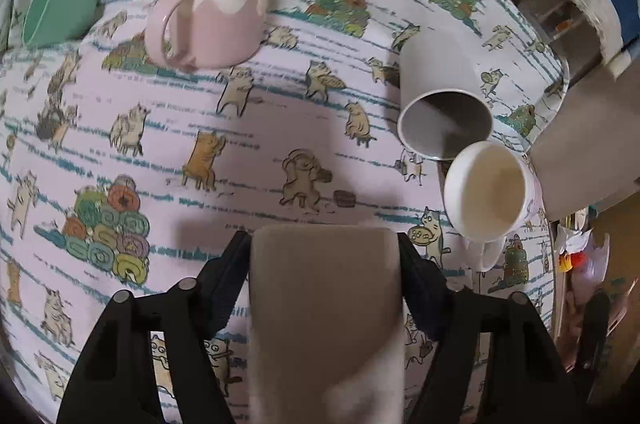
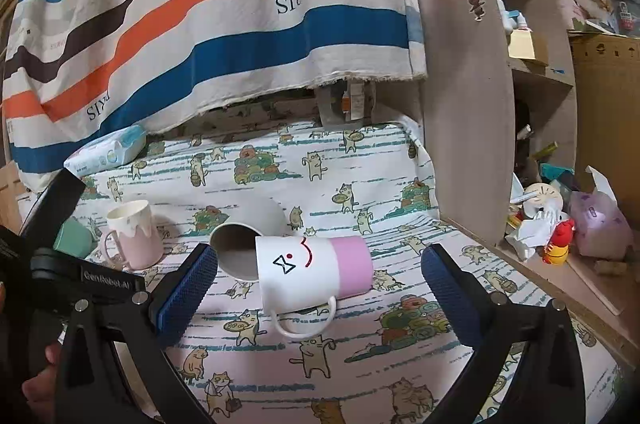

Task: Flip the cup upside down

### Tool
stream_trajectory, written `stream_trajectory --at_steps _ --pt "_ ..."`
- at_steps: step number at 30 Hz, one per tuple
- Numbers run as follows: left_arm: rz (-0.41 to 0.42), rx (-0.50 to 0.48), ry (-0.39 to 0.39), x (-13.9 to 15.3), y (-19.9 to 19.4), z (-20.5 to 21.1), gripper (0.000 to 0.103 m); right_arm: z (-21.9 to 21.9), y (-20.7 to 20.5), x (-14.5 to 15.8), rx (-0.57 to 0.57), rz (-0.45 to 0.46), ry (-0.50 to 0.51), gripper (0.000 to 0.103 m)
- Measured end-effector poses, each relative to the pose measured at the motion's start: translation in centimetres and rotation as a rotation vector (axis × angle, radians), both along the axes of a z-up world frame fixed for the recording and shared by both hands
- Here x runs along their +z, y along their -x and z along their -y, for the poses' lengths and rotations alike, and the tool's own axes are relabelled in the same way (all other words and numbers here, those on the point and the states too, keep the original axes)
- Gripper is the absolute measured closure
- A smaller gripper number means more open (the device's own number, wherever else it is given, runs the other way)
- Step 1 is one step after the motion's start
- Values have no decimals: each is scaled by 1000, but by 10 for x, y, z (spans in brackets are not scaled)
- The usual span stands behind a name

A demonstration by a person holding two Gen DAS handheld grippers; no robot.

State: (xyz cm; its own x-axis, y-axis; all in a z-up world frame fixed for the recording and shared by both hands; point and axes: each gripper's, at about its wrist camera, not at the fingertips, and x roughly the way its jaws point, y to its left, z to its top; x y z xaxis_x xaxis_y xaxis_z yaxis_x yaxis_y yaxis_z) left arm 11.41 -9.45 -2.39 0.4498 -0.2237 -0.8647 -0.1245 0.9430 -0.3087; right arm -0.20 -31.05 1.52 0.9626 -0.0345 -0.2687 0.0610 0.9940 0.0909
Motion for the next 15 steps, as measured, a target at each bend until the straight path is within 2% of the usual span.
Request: stream_trajectory --at_steps 5,9,11,15 --pt "44 -5 7 9 5 -5 36 -16 0 0 25 -3 71 0" --pt "152 -26 -113 26 17 -2 36 -24 -2 -1 40 -10 104 0" --pt "210 -29 -130 34 28 -4 36 -22 -1 0 39 -7 93 0" --pt "375 8 -228 53 52 -2 37 -15 -1 0 38 -5 61 0"
